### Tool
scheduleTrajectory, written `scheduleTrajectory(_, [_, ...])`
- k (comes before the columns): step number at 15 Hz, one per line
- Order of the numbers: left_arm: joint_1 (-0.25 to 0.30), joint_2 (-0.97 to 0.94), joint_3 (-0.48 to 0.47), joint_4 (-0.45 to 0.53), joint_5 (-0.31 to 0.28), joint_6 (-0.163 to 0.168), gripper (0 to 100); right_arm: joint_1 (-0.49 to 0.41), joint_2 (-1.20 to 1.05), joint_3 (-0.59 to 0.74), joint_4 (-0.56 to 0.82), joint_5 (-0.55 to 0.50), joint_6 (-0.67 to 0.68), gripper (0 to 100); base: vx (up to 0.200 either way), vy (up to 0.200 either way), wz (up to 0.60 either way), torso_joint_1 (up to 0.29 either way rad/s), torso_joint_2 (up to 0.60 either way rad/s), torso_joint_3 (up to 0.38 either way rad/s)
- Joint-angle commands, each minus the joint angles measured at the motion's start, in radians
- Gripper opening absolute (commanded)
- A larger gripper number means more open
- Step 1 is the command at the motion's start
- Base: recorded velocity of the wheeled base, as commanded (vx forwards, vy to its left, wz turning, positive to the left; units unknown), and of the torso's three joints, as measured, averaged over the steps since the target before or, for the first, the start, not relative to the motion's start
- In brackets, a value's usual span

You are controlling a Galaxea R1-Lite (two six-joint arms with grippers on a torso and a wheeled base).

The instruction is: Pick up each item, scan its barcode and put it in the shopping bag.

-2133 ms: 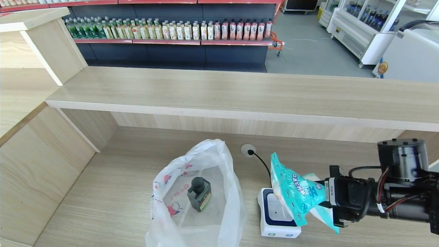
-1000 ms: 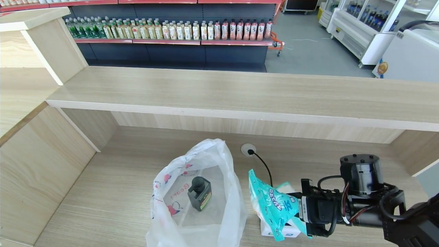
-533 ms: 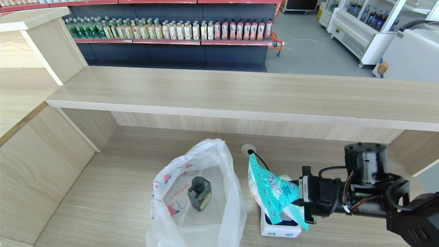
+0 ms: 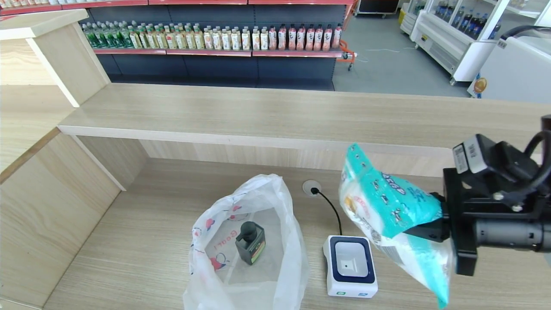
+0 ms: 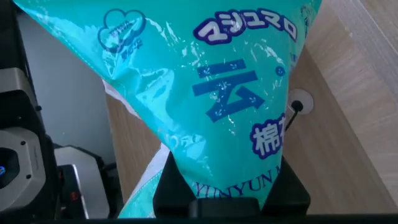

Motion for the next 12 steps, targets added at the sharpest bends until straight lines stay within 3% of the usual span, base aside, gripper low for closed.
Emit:
scheduleTrajectory(1, [0.000,0.000,0.000,0.000,0.000,0.000,100,0.033,-0.154,-0.054,0.109,-0.072,0.016,0,0.000,0.000,0.00,0.000,0.00,0.000])
scheduleTrajectory(5, [0.000,0.000,0.000,0.000,0.000,0.000,100,0.036,-0.217,-0.056,0.194,-0.077,0.008,0,0.000,0.000,0.00,0.000,0.00,0.000])
scheduleTrajectory(11, [0.000,0.000,0.000,0.000,0.000,0.000,100,0.063,-0.240,-0.010,0.197,-0.072,0.011,0,0.000,0.000,0.60,0.004,0.00,0.002])
scheduleTrajectory(12, [0.000,0.000,0.000,0.000,0.000,0.000,100,0.069,-0.235,0.003,0.197,-0.070,0.016,0,0.000,0.000,0.00,0.000,0.00,0.000])
